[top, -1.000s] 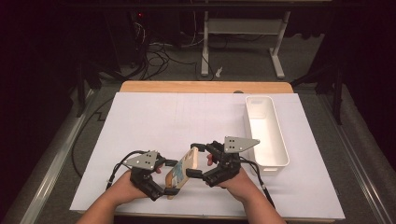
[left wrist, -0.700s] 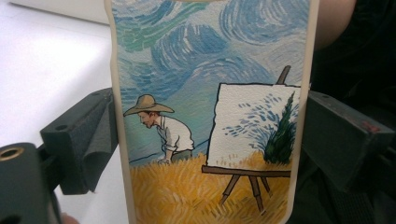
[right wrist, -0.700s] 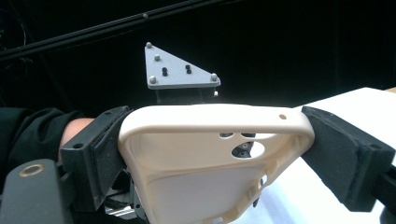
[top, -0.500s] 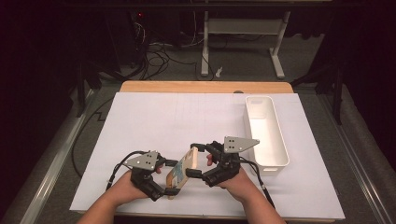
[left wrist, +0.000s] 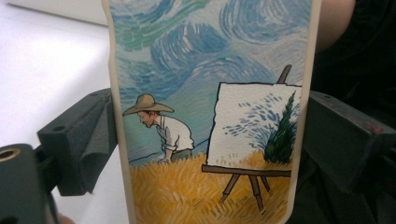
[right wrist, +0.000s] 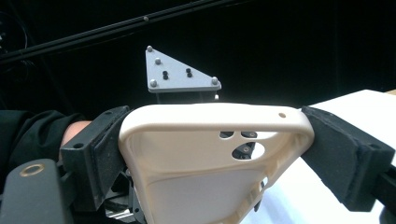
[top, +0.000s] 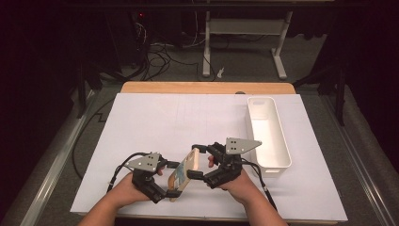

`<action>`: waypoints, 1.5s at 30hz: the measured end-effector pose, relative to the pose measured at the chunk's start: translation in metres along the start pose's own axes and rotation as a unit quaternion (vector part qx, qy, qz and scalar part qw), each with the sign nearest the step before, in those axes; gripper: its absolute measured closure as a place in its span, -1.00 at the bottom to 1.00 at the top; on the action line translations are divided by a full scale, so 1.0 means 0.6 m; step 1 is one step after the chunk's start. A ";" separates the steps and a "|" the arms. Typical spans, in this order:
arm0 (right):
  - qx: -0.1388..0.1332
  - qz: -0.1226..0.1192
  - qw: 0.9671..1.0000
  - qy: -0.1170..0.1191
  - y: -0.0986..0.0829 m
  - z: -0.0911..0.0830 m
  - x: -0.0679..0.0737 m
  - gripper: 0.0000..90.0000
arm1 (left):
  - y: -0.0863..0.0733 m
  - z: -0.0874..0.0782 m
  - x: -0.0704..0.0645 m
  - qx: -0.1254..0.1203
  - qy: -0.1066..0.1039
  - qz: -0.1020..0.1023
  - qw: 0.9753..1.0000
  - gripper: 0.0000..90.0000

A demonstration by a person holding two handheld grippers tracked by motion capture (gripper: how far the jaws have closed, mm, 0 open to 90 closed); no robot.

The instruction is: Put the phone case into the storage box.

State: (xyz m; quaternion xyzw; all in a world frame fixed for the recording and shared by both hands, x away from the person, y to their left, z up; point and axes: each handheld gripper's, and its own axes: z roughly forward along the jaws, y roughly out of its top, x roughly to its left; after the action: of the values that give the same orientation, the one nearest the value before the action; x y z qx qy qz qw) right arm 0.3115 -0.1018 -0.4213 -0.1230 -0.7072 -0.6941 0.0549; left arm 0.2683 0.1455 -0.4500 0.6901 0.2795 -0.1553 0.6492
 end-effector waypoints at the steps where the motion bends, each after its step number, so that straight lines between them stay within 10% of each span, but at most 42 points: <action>1: 0.000 0.000 1.000 0.000 0.000 0.000 0.000 -0.71 | 0.000 0.001 0.000 0.002 0.002 -0.002 1.000 -0.82; 26: 0.001 -0.016 0.999 -0.043 0.005 -0.012 0.001 -0.71 | 0.018 -0.014 0.012 -0.038 0.050 -0.005 0.998 -1.00; 45: 0.014 -0.035 0.993 -0.116 0.007 -0.030 0.005 -0.71 | 0.029 -0.045 0.032 -0.089 0.117 -0.003 0.989 -0.92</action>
State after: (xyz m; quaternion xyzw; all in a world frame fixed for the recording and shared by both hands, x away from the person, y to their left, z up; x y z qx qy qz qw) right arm 0.3078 -0.1192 -0.4161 -0.1769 -0.7224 -0.6666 -0.0501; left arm 0.2898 0.1753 -0.4440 0.6424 0.3685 -0.0504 0.6701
